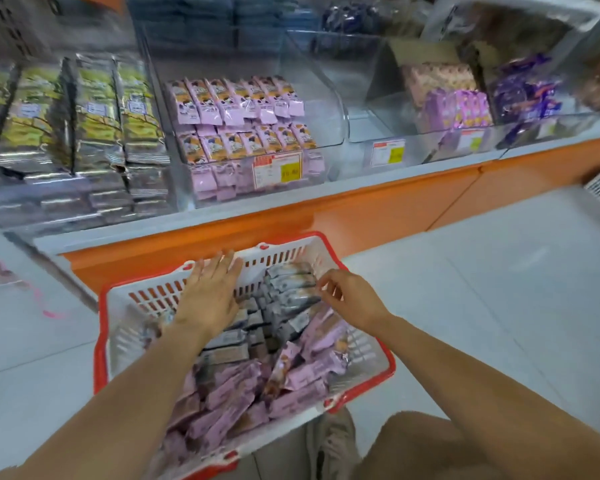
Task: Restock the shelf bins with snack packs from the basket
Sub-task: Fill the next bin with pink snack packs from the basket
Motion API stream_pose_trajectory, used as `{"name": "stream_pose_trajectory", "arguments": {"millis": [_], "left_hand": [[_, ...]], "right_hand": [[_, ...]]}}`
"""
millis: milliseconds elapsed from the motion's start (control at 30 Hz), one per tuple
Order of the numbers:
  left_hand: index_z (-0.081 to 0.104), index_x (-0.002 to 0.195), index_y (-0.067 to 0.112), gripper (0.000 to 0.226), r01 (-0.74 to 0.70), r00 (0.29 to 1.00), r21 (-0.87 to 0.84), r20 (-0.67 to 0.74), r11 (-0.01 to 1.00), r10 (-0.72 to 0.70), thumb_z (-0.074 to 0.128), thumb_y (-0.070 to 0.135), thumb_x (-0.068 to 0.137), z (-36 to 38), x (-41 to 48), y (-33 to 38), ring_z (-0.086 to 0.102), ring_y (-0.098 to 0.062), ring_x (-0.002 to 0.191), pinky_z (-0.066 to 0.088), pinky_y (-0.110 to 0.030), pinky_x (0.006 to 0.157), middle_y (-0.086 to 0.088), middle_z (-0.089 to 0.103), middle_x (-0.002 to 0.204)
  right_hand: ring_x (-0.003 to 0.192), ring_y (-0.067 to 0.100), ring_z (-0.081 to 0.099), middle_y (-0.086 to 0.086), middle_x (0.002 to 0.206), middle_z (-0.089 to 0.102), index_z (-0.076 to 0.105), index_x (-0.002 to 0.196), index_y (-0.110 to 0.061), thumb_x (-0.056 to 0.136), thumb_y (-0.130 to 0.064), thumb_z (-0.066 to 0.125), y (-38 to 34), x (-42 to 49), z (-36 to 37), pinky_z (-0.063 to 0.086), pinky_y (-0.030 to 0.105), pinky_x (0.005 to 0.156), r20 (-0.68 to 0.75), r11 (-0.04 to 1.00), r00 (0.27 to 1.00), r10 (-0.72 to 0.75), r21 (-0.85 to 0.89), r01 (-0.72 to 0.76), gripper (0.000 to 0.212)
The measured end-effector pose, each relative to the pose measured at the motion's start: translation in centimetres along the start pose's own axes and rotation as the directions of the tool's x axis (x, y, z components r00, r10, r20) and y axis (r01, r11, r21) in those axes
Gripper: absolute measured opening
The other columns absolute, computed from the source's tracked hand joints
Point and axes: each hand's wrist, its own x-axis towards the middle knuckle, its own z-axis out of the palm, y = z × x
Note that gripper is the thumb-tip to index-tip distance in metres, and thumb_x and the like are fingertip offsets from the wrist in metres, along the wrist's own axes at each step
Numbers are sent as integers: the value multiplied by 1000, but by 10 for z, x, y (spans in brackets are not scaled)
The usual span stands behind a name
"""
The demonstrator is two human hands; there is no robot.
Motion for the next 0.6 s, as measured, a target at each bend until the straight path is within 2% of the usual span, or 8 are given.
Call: {"name": "stream_pose_trajectory", "arguments": {"millis": [100, 233, 333, 467, 600], "left_hand": [[-10, 156, 11, 77, 43, 997, 36, 65, 998, -45, 37, 40, 103, 15, 9, 2, -12, -27, 152, -7, -44, 123, -11, -14, 164], [-9, 155, 6, 82, 119, 988, 4, 98, 993, -118, 41, 41, 101, 30, 18, 0, -10, -29, 152, -8, -46, 123, -14, -12, 164], [-13, 154, 6, 84, 127, 987, 12, 100, 992, -128, 41, 42, 101, 36, 20, 2, -12, -29, 152, -7, -46, 123, -14, -15, 164], [-14, 155, 9, 85, 148, 984, -15, 107, 989, -146, 42, 42, 101, 33, 20, 3, -14, -28, 151, -6, -47, 123, -11, -17, 164], [-5, 157, 10, 77, 131, 984, -94, 132, 987, -118, 40, 40, 102, 21, 19, 4, -10, -26, 152, -6, -43, 123, -9, -10, 165]], "right_hand": [[83, 18, 56, 1, 93, 60, 65, 109, -15, 88, -20, 64, 23, -9, 15, 46, 30, 72, 115, 994, 993, 3, -110, 10, 21], [90, 27, 58, 7, 95, 65, 68, 111, -12, 76, -22, 73, 42, -20, 25, 47, 35, 80, 195, 955, 976, -97, -258, 147, 36], [92, 28, 57, 9, 98, 66, 68, 109, -11, 74, -24, 77, 45, -17, 26, 47, 37, 82, 240, 924, 961, -135, -321, 210, 38], [90, 18, 56, 1, 97, 65, 66, 110, -16, 74, -27, 79, 39, -10, 18, 47, 31, 81, 211, 970, 975, -75, -213, 121, 40], [89, 7, 55, -3, 103, 63, 62, 112, -22, 76, -19, 81, 24, -8, 2, 44, 18, 75, 152, 993, 988, 6, 118, -24, 41]]}}
